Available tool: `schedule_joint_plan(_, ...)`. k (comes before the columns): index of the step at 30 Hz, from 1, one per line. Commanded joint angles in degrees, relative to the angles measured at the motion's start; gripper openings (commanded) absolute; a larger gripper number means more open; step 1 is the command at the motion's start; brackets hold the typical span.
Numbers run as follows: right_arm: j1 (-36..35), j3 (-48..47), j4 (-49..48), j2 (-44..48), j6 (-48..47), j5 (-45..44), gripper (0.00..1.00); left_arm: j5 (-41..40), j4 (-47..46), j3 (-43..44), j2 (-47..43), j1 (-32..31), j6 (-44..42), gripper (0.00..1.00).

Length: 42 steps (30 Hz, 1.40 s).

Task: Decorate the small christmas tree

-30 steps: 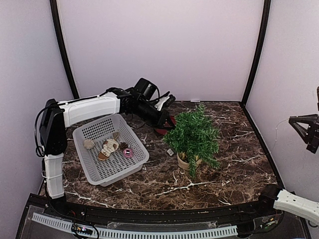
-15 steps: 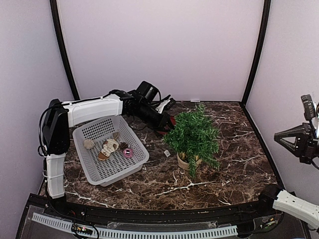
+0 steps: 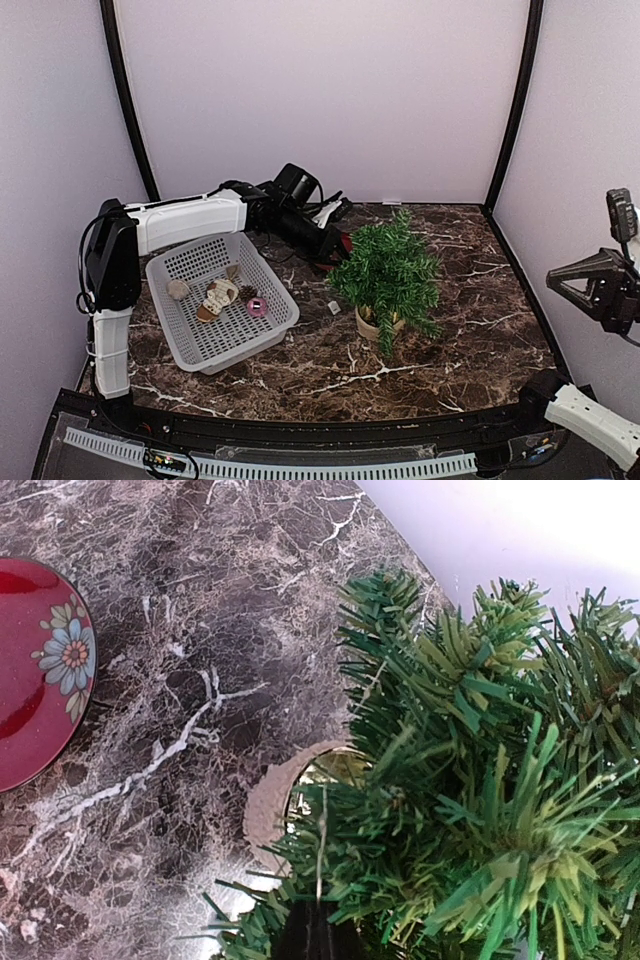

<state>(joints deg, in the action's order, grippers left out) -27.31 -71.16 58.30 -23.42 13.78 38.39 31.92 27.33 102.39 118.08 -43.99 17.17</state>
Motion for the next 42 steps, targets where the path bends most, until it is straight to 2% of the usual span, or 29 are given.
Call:
schedule_joint_plan(1, 0.4, -4.4, -4.9, 0.0, 0.6, -1.4, 0.0, 0.8, 0.3, 1.8, -0.5, -0.3, -0.1, 0.01)
schedule_joint_plan(4, 0.4, -5.1, -3.1, -1.5, -0.3, -12.9, 0.01, 0.7, 0.5, 2.1, -0.5, -0.4, -0.2, 0.0)
schedule_joint_plan(5, 0.4, -4.5, -1.5, -2.5, 0.6, -20.6, 0.16, 0.4, 0.6, 2.1, -0.5, -0.3, -0.2, 0.01)
schedule_joint_plan(6, 0.4, -3.2, 0.4, -3.9, 2.3, -28.4, 0.22, 0.3, 0.7, 2.1, -0.5, -0.3, -0.2, 0.02)
schedule_joint_plan(8, 0.4, 0.7, 2.8, -5.9, 5.9, -38.4, 0.27, 0.1, 0.8, 2.0, -0.5, -0.3, -0.2, 0.05)
schedule_joint_plan(10, 0.4, 4.8, 1.2, -6.0, 9.4, -43.1, 0.32, -0.1, 0.7, 1.9, -0.5, -0.3, -0.2, 0.06)
schedule_joint_plan(12, 0.4, 7.8, -1.3, -5.9, 12.1, -47.9, 0.44, -0.1, 0.5, 1.8, -0.5, -0.3, -0.3, 0.07)
schedule_joint_plan(17, 0.5, 12.6, -7.5, -11.1, 13.8, -59.3, 0.63, 0.1, -0.3, 1.2, -0.4, -0.3, -0.4, 0.08)
schedule_joint_plan(20, 0.6, 12.5, -13.2, -17.6, 12.2, -61.0, 0.64, 0.3, -0.6, 1.2, -0.2, -0.3, -0.4, 0.08)
schedule_joint_plan(24, 1.0, 11.6, -22.5, -27.8, 7.2, -66.7, 0.78, 0.5, -0.4, 1.1, 0.1, -0.4, -0.7, 0.08)
schedule_joint_plan(27, 4.2, 7.8, -25.1, -37.8, 2.1, -65.9, 0.76, 0.5, -0.2, 1.1, 0.2, -0.3, -1.1, 0.08)
schedule_joint_plan(31, 10.2, 3.1, -27.8, -49.4, -3.1, -55.2, 0.66, 1.0, -0.8, 0.9, 0.4, -0.3, -0.9, 0.09)
schedule_joint_plan(37, 11.5, -2.3, -30.2, -63.5, -11.4, -50.3, 0.69, 1.8, -0.5, 1.8, 1.6, -0.3, -1.1, 0.09)
schedule_joint_plan(42, 11.8, -2.6, -31.5, -69.8, -18.3, -49.2, 0.69, 2.3, -0.7, 1.7, 1.8, -0.3, -1.2, 0.09)
